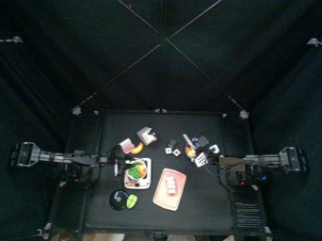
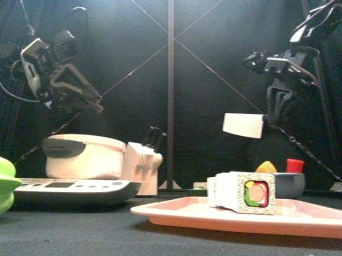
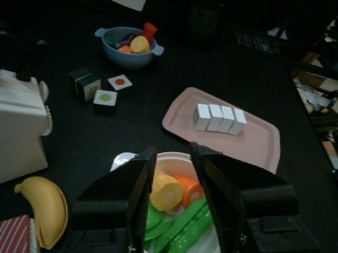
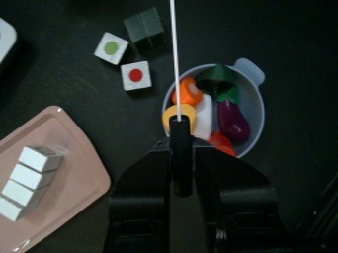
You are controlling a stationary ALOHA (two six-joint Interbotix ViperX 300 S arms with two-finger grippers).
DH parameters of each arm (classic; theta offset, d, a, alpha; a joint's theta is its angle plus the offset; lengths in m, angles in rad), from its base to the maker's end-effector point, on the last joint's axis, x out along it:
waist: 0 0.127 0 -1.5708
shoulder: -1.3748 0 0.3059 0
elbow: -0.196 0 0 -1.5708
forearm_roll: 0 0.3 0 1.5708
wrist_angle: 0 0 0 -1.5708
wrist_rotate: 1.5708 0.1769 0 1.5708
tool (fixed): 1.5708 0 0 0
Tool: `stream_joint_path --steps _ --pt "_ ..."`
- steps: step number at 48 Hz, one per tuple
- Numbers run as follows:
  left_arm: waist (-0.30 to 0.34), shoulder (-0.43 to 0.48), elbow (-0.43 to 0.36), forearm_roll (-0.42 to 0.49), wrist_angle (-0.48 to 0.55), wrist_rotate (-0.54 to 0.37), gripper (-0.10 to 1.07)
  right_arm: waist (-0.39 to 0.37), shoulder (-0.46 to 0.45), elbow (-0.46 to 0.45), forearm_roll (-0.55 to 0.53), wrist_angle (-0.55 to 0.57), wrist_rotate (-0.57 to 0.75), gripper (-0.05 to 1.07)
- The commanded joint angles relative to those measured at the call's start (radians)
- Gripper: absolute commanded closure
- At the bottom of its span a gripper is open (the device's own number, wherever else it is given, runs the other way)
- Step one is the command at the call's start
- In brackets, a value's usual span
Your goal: Grab cleaver with other hand
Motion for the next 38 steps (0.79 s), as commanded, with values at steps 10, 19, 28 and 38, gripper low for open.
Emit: stream_joint_path --steps 10,19,28,38 --pt "-0.005 -0.008 -0.046 0.052 -0.078 -0.002 0.22 0.057 -0.008 0.015 0.074 -0.089 -0.005 0.62" --pt "-0.015 0.006 -0.046 0.074 -0.109 -0.002 0.22 0.109 -0.005 0.037 0.057 -0.172 -0.008 0.62" --pt "-0.049 0.044 -0.077 0.098 -0.147 0.000 0.21 0.166 -0.003 0.032 0.017 -0.204 -0.009 0.62" --pt "-0.055 0.095 -0.120 0.190 -0.147 0.002 0.21 0.187 0.000 0.032 -0.043 -0.212 -0.009 0.62"
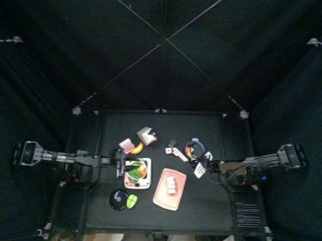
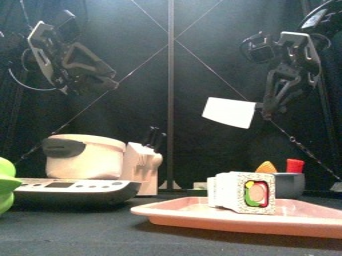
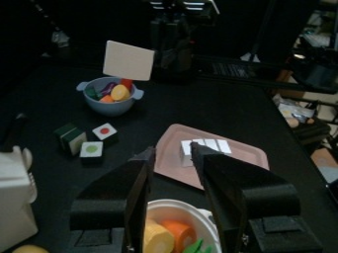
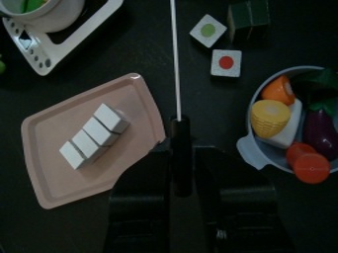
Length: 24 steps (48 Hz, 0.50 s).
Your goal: Grab cleaver with other hand
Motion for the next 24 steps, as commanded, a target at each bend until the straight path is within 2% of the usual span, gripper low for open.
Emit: stream_joint_path --steps 1,14,24 --pt "0.000 0.023 -0.044 0.038 -0.011 0.000 0.21 0.002 -0.005 -0.015 -0.029 -0.008 -0.002 0.62" --pt "-0.012 0.118 -0.103 0.049 -0.014 -0.002 0.12 0.002 0.049 -0.031 -0.046 -0.051 -0.026 0.62" --pt "-0.014 0.123 -0.101 0.049 -0.014 -0.002 0.05 0.000 0.107 -0.078 -0.009 -0.052 -0.132 0.62"
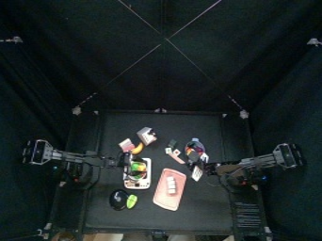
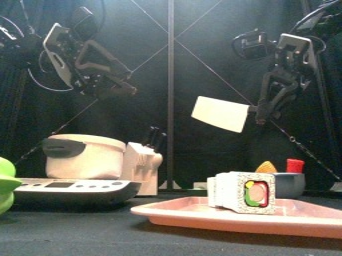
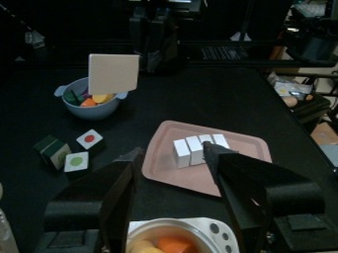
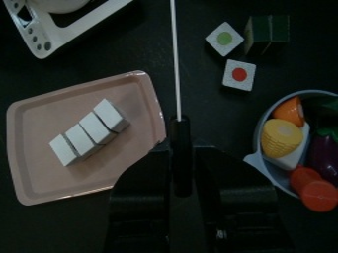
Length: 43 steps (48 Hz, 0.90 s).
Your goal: Grab cleaver with other hand
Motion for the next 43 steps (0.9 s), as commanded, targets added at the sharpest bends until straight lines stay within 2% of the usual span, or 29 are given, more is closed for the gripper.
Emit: stream_joint_path --steps 1,8,25,43 --pt "-0.002 -0.003 -0.021 0.003 -0.012 0.000 0.05 -0.003 0.005 -0.046 0.020 -0.006 -0.035 0.62" --pt "-0.002 -0.003 -0.020 0.003 -0.009 0.002 0.05 -0.009 0.014 -0.077 0.057 0.003 -0.063 0.62" --pt "-0.002 0.003 -0.025 -0.003 -0.008 0.000 0.05 -0.003 0.017 -0.081 0.075 0.015 -0.077 0.62" --pt "-0.003 0.061 -0.048 -0.002 -0.009 0.002 0.05 -0.002 0.083 -0.098 0.126 0.031 -0.202 0.62"
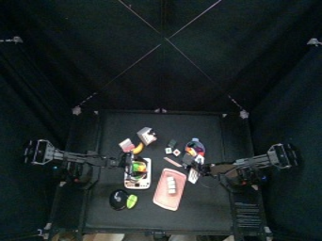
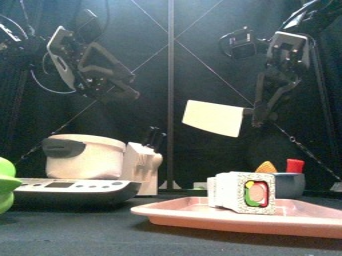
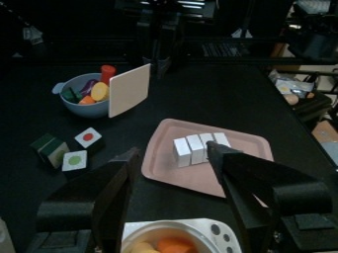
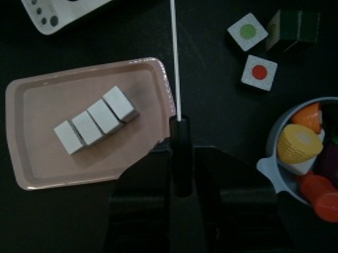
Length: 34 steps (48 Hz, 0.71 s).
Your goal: Grab cleaver with other hand
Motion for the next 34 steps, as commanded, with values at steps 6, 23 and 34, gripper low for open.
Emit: stream_joint_path --steps 6,23,34 --pt "0.000 0.029 -0.043 0.003 -0.014 0.003 0.05 0.002 0.014 -0.046 -0.005 -0.006 -0.052 0.62" --pt "0.006 0.152 -0.138 0.051 -0.015 0.006 0.06 0.028 0.086 -0.103 0.003 -0.011 -0.190 0.62" --pt "0.008 0.221 -0.186 0.117 -0.018 0.008 0.06 0.029 0.112 -0.114 0.005 -0.023 -0.218 0.62"
